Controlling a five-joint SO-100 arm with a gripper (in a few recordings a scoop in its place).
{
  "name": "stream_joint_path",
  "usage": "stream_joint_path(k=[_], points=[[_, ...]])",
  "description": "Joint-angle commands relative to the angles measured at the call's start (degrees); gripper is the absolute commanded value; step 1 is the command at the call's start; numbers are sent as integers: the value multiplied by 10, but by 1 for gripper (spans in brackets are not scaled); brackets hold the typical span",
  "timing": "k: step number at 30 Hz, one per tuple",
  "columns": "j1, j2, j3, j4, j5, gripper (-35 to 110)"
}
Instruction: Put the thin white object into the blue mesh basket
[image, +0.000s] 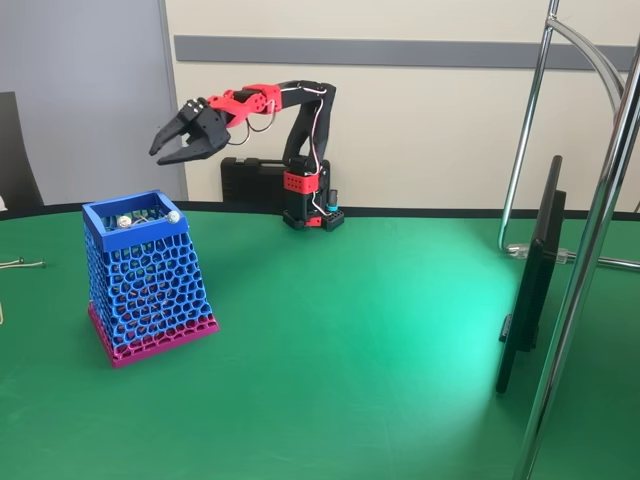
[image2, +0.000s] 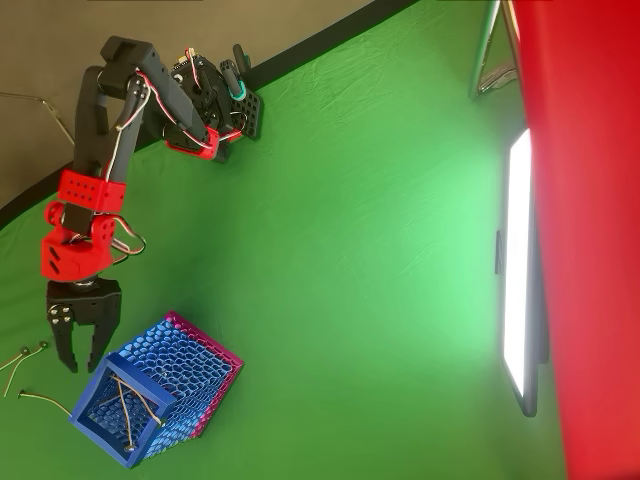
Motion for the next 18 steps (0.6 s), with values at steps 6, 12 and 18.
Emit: stream_joint_path(k=[6, 12, 18], points=[[-98, 135, 102, 27, -136, 10], [-191, 252, 207, 63, -238, 10], [-268, 359, 311, 91, -312, 10]])
